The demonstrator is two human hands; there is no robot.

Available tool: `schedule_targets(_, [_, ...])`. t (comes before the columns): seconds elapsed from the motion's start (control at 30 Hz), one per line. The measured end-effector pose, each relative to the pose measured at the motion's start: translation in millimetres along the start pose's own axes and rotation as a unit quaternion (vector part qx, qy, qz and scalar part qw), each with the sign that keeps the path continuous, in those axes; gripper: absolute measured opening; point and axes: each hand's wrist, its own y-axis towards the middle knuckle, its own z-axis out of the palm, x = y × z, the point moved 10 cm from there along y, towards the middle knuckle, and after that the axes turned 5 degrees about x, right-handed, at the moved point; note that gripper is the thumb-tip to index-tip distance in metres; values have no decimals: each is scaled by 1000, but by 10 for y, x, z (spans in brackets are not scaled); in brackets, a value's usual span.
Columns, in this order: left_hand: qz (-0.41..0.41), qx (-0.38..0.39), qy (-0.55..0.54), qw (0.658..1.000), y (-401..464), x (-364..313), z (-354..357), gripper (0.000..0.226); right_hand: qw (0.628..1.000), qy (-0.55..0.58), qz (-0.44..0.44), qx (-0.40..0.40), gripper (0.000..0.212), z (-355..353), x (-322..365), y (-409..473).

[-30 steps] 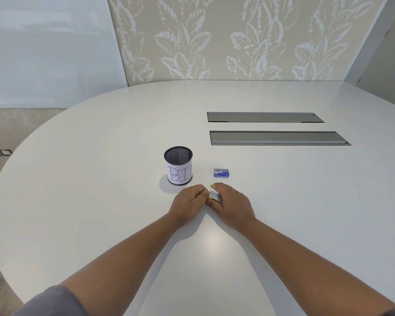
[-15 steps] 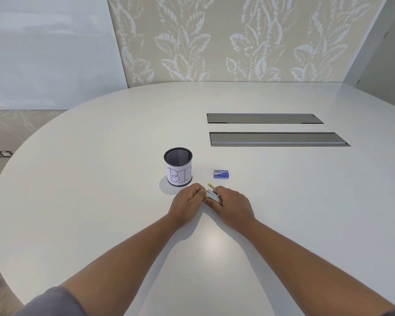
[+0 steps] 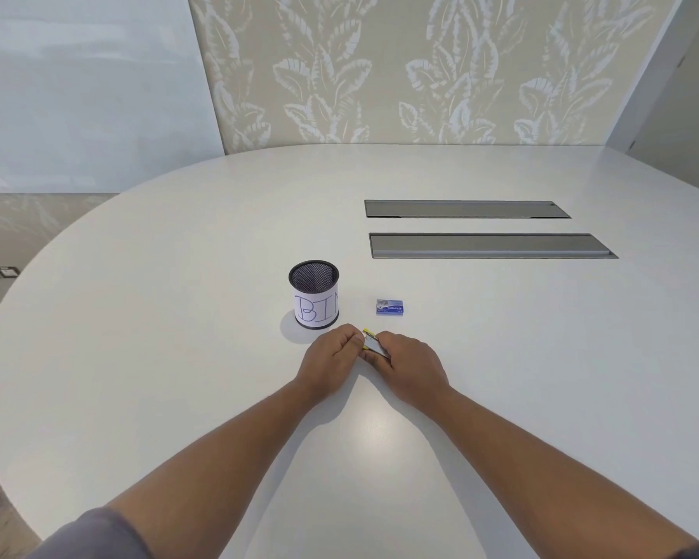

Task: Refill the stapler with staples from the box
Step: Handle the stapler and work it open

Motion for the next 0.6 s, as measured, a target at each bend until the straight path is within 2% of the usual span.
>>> schedule_targets(0.2, [-2, -2, 1, 1000, -2, 3, 2, 28, 1000, -1, -2, 4, 49, 24, -16, 11])
schedule_targets(0.33, [-2, -5, 1, 1000, 4, 26, -4, 29, 1000, 3, -4, -2, 40, 12, -8, 18])
schedule_targets(0.47, [4, -5, 6, 1000, 10, 9, 0, 29, 1000, -7, -6, 7, 47, 37, -15, 22])
schedule_targets(0.6, [2, -5, 1, 1000, 18, 28, 4, 28, 1000, -1, -5, 5, 43, 29, -15, 25])
